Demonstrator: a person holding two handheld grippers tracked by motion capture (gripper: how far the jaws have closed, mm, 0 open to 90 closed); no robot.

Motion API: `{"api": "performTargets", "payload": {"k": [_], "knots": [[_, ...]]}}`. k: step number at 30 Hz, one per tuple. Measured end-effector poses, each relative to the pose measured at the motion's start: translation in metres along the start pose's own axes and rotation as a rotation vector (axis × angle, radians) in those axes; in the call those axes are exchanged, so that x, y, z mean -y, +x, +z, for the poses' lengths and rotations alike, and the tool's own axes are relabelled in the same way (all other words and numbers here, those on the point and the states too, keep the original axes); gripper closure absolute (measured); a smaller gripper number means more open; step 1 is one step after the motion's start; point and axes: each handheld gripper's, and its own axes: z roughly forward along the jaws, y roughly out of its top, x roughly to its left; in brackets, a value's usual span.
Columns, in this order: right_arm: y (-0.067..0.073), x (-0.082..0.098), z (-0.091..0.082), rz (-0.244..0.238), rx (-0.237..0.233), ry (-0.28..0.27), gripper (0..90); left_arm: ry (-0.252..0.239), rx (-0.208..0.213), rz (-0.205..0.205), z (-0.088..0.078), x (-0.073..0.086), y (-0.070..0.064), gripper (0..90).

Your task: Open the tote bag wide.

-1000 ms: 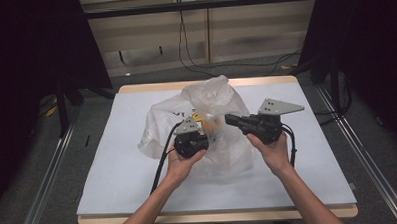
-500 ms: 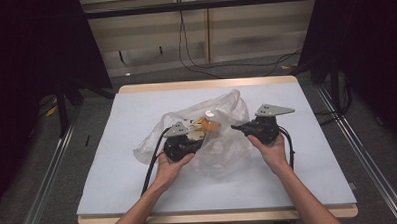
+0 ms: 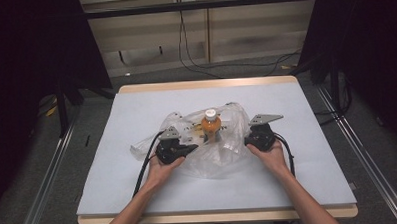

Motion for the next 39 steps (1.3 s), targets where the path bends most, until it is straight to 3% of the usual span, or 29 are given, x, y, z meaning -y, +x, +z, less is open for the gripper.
{"api": "performTargets", "payload": {"k": [3,4,6,7,11,14,15,17,18,26,27,33,36,39], "knots": [[-0.003,0.003,0.003,-0.001,-0.007,0.040,90.0,0.027,-0.020,-0.048,0.005,0.002,-0.001,90.0],[-0.003,0.005,0.005,-0.002,-0.007,0.067,90.0,0.039,-0.024,-0.005,0.005,0.001,-0.001,90.0],[-0.002,0.008,0.011,-0.013,-0.009,0.123,90.0,0.050,-0.026,-0.017,0.007,0.001,-0.005,90.0],[-0.001,0.010,0.015,-0.027,-0.009,0.152,90.0,0.056,-0.021,0.003,0.007,0.000,-0.005,90.0],[0.000,0.009,0.014,-0.023,-0.005,0.151,90.0,0.036,-0.020,-0.013,0.005,0.001,-0.005,90.0],[0.001,0.009,0.012,-0.019,-0.015,0.120,90.0,0.002,-0.002,-0.009,0.002,-0.001,-0.008,90.0],[0.002,0.007,0.004,0.000,-0.038,0.055,90.0,-0.018,0.018,-0.004,-0.001,-0.005,-0.013,90.0],[0.004,0.004,-0.001,0.004,-0.044,0.024,90.0,-0.035,0.029,0.000,-0.002,-0.007,-0.016,90.0],[0.008,-0.002,-0.013,0.014,-0.059,-0.033,90.0,-0.059,0.035,0.024,-0.005,-0.012,-0.022,90.0],[0.027,-0.002,-0.053,-0.022,-0.078,-0.090,90.0,-0.095,0.056,0.043,-0.015,-0.022,-0.040,90.0],[0.031,-0.001,-0.069,-0.033,-0.074,-0.109,90.0,-0.104,0.047,0.045,-0.020,-0.023,-0.042,90.0],[0.031,-0.006,-0.095,-0.025,-0.053,-0.165,90.0,-0.163,0.036,0.032,-0.034,-0.035,-0.039,90.0],[0.028,-0.017,-0.108,-0.023,-0.038,-0.222,90.0,-0.208,0.032,0.055,-0.046,-0.046,-0.041,90.0],[0.026,-0.025,-0.111,-0.030,-0.032,-0.242,90.0,-0.206,0.017,0.060,-0.051,-0.049,-0.039,90.0]]}}
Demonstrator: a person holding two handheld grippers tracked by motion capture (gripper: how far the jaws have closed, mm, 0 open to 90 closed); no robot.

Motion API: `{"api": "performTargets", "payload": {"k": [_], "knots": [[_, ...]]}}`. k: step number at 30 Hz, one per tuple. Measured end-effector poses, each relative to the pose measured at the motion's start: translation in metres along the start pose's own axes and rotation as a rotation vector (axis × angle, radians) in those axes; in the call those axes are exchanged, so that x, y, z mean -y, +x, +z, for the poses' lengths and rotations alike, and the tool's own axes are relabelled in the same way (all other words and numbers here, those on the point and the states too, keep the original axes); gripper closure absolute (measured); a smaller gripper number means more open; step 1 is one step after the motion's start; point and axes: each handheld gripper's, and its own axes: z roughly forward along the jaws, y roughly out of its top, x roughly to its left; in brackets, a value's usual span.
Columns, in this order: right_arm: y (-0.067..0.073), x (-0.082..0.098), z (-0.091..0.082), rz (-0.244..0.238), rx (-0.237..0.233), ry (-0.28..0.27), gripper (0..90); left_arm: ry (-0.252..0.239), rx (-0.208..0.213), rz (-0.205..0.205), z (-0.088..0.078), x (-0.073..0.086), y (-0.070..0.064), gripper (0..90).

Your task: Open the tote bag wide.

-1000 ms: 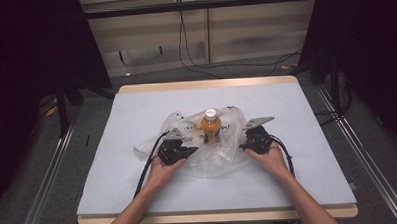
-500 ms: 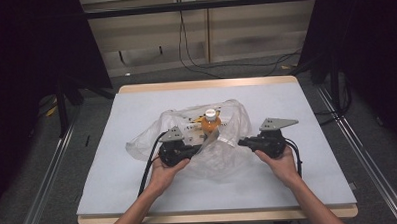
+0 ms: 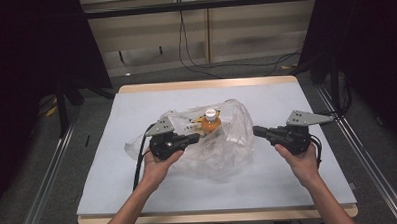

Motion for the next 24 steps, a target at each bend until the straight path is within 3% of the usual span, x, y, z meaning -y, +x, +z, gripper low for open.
{"api": "performTargets", "payload": {"k": [10,14,15,18,19,20,22,23,24], "knots": [[0.003,-0.054,0.030,-0.032,-0.062,-0.061,90.0,-0.023,-0.061,-0.003,-0.020,-0.026,0.022,90.0],[0.007,-0.063,0.049,-0.062,-0.100,-0.033,90.0,-0.053,-0.062,-0.002,-0.019,-0.035,0.031,90.0],[0.007,-0.063,0.054,-0.061,-0.109,-0.018,90.0,-0.053,-0.062,-0.002,-0.019,-0.035,0.031,90.0],[0.002,-0.053,0.072,-0.064,-0.106,0.051,90.0,0.031,-0.093,-0.025,-0.007,-0.028,0.046,90.0],[0.000,-0.047,0.078,-0.062,-0.098,0.074,90.0,0.031,-0.093,-0.025,-0.007,-0.028,0.046,90.0],[-0.004,-0.040,0.083,-0.053,-0.094,0.103,90.0,0.054,-0.101,-0.053,0.000,-0.021,0.055,90.0],[-0.007,-0.035,0.086,-0.048,-0.091,0.114,90.0,0.053,-0.103,-0.076,0.002,-0.017,0.059,90.0],[-0.017,-0.018,0.092,-0.015,-0.075,0.138,90.0,0.077,-0.111,-0.109,0.008,-0.009,0.067,90.0],[-0.017,-0.018,0.092,-0.015,-0.075,0.138,90.0,0.077,-0.111,-0.109,0.008,-0.009,0.067,90.0]]}}
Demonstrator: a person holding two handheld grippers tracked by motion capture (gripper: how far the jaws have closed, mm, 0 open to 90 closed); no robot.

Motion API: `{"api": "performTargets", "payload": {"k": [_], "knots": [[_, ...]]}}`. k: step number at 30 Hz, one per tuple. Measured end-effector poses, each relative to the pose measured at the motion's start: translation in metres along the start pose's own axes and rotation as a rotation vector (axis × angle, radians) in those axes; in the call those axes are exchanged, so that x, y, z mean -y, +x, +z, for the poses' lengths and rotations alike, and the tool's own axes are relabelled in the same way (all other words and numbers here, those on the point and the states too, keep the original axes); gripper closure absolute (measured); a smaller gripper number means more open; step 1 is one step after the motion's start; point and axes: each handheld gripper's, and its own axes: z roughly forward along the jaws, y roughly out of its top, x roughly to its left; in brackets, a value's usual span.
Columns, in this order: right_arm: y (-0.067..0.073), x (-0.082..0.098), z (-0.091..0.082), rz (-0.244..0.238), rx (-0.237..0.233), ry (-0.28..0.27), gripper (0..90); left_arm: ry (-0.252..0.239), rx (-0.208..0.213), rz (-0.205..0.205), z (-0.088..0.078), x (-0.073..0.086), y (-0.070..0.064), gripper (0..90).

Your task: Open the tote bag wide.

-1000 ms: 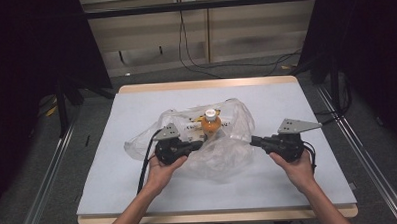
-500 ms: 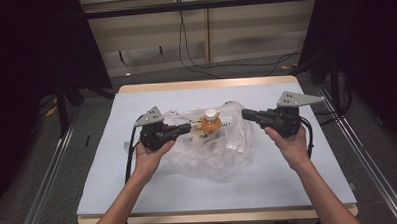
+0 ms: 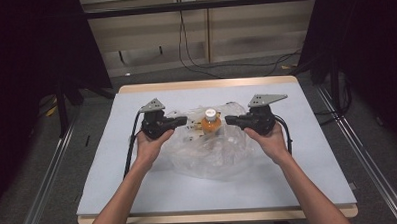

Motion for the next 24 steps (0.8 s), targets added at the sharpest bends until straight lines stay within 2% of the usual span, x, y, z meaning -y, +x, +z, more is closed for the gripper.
{"api": "performTargets", "payload": {"k": [1,2,3,4,5,7,8,9,10,11,12,13,14,15,16,19,20,22,24], "knots": [[-0.008,0.013,0.008,0.022,0.020,0.035,90.0,0.032,-0.015,-0.010,0.007,0.007,0.006,90.0],[-0.008,0.013,0.008,0.022,0.020,0.035,90.0,0.032,-0.015,-0.010,0.007,0.007,0.006,90.0],[-0.014,0.023,0.015,0.028,0.025,0.065,90.0,0.074,-0.014,-0.041,0.013,0.017,0.012,90.0],[-0.015,0.027,0.017,0.029,0.030,0.077,90.0,0.099,-0.018,-0.052,0.016,0.023,0.014,90.0],[-0.017,0.031,0.019,0.030,0.031,0.094,90.0,0.126,-0.036,-0.040,0.017,0.028,0.017,90.0],[-0.022,0.040,0.024,0.032,0.040,0.125,90.0,0.133,-0.036,-0.045,0.019,0.034,0.019,90.0],[-0.025,0.044,0.026,0.039,0.039,0.138,90.0,0.201,-0.063,0.022,0.024,0.044,0.022,90.0],[-0.026,0.048,0.029,0.038,0.047,0.157,90.0,0.217,-0.045,0.031,0.027,0.048,0.022,90.0],[-0.027,0.051,0.032,0.022,0.060,0.191,90.0,0.234,-0.046,0.049,0.029,0.050,0.022,90.0],[-0.027,0.051,0.032,0.022,0.060,0.191,90.0,0.234,-0.046,0.049,0.029,0.050,0.022,90.0],[-0.027,0.057,0.037,0.029,0.045,0.210,90.0,0.279,-0.058,0.093,0.031,0.052,0.018,90.0],[-0.027,0.058,0.038,0.025,0.051,0.216,90.0,0.279,-0.058,0.093,0.031,0.052,0.018,90.0],[-0.026,0.060,0.039,0.024,0.045,0.226,90.0,0.323,-0.099,0.136,0.035,0.053,0.013,90.0],[-0.026,0.061,0.040,0.022,0.043,0.233,90.0,0.333,-0.102,0.150,0.034,0.053,0.014,90.0],[-0.026,0.063,0.041,0.017,0.040,0.245,90.0,0.339,-0.095,0.144,0.033,0.053,0.015,90.0],[-0.027,0.067,0.041,0.015,0.039,0.272,90.0,0.341,-0.111,0.152,0.030,0.054,0.015,90.0],[-0.030,0.073,0.036,0.028,0.031,0.278,90.0,0.367,-0.122,0.187,0.026,0.054,0.013,90.0],[-0.033,0.075,0.030,0.037,0.035,0.280,90.0,0.388,-0.121,0.190,0.021,0.054,0.015,90.0],[-0.034,0.076,0.025,0.025,0.039,0.297,90.0,0.429,-0.122,0.219,0.016,0.053,0.018,90.0]]}}
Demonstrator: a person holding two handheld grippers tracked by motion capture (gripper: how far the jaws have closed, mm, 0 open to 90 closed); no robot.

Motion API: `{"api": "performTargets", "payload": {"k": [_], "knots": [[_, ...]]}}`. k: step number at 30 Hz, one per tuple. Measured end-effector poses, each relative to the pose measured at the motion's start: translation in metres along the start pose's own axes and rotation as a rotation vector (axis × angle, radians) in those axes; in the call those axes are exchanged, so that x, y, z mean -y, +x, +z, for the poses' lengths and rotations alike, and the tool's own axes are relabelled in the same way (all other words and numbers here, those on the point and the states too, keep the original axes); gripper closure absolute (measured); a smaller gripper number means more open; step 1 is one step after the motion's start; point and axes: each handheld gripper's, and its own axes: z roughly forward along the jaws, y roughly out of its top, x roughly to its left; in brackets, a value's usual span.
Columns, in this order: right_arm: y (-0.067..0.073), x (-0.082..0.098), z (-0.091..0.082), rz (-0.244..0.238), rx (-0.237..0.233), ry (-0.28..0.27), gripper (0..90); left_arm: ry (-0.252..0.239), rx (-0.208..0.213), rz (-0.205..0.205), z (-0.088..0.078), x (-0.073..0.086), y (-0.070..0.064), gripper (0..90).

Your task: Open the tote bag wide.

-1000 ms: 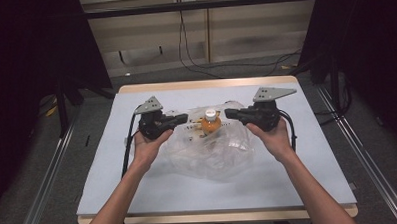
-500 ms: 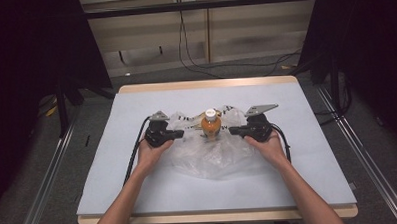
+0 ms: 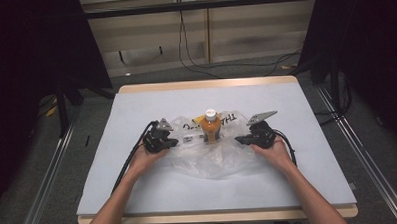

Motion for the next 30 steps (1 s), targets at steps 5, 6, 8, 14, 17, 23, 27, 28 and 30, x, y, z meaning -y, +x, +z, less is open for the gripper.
{"api": "performTargets", "payload": {"k": [5,6,8,14,17,23,27,28,30], "knots": [[0.000,0.004,-0.014,-0.055,0.007,0.057,90.0,0.013,0.022,0.011,-0.009,0.008,0.001,90.0],[0.000,0.006,-0.017,-0.056,0.006,0.070,90.0,0.017,0.019,0.010,-0.010,0.010,0.000,90.0],[-0.003,0.009,-0.024,-0.064,0.008,0.086,90.0,0.017,0.027,0.012,-0.013,0.014,0.000,90.0],[-0.008,0.022,-0.045,-0.063,0.029,0.125,90.0,-0.009,0.048,-0.035,-0.022,0.028,0.006,90.0],[-0.009,0.028,-0.048,-0.044,0.021,0.097,90.0,-0.008,0.050,-0.010,-0.023,0.028,0.006,90.0],[0.001,0.013,-0.047,-0.066,-0.009,0.035,90.0,-0.122,0.080,-0.003,-0.029,0.005,-0.012,90.0],[0.010,-0.007,-0.050,-0.081,-0.036,-0.022,90.0,-0.132,0.078,0.025,-0.034,-0.013,-0.021,90.0],[0.012,-0.011,-0.051,-0.092,-0.038,-0.031,90.0,-0.128,0.076,0.037,-0.036,-0.016,-0.023,90.0],[0.013,-0.015,-0.051,-0.094,-0.038,-0.034,90.0,-0.131,0.086,0.048,-0.038,-0.020,-0.023,90.0]]}}
